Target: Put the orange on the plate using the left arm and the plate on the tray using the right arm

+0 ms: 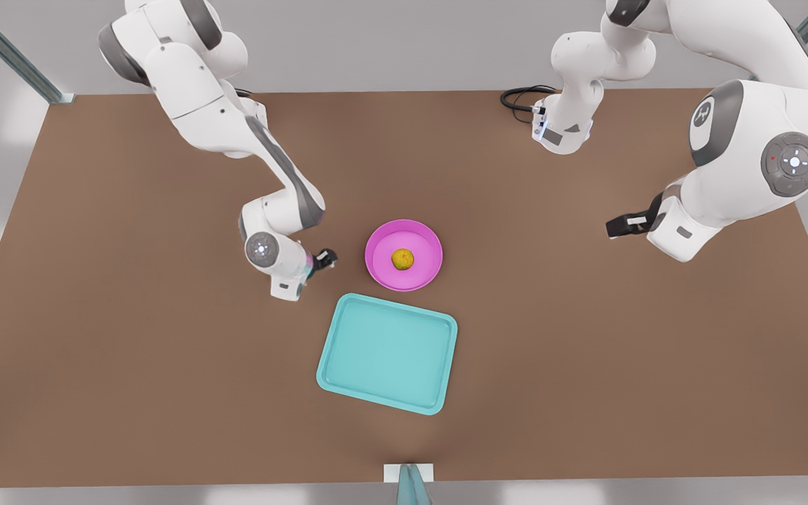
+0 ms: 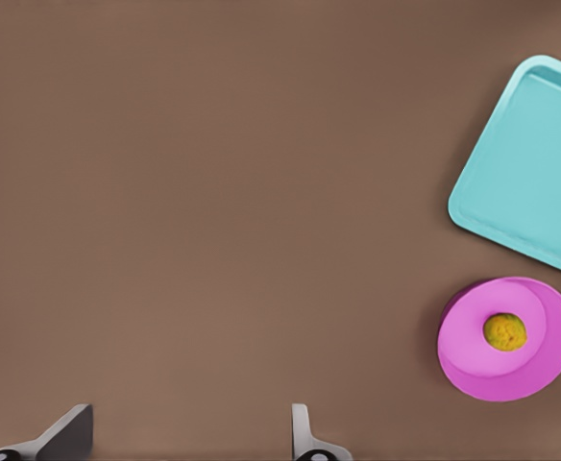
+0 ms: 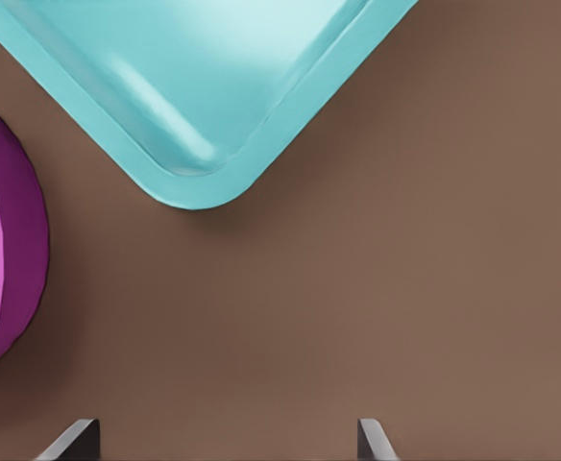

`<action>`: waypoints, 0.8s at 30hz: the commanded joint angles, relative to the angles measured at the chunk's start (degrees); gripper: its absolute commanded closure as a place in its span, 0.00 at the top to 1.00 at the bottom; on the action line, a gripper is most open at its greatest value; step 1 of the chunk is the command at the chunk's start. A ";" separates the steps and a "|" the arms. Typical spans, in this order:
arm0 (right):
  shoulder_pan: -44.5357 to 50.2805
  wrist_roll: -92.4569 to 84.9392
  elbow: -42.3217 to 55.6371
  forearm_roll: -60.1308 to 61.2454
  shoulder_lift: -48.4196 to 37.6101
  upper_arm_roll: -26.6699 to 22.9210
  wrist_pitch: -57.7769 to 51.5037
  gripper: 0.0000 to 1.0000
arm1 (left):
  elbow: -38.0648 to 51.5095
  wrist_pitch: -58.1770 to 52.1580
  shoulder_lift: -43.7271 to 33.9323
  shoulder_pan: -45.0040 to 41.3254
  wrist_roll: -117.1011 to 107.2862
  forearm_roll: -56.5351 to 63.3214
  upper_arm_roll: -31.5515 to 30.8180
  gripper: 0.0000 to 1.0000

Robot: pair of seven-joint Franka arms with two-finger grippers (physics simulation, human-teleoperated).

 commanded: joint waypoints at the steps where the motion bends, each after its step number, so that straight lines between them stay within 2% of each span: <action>1: -0.02 3.36 -1.63 0.64 0.09 1.71 15.75 1.00 | 0.03 -0.29 -0.07 0.00 4.30 0.06 -0.01 1.00; 4: 2.09 3.63 0.30 9.69 1.15 4.26 16.02 1.00 | 0.03 -0.29 -0.07 0.00 4.30 0.14 0.08 1.00; 17: 2.09 3.71 -1.11 12.07 5.72 9.79 15.75 1.00 | 0.03 -0.20 -0.33 0.09 4.30 0.06 -0.01 1.00; 24: 2.88 3.63 -0.14 12.16 7.83 10.50 15.75 1.00 | 0.03 -0.29 -0.33 0.09 4.39 -0.03 -0.01 1.00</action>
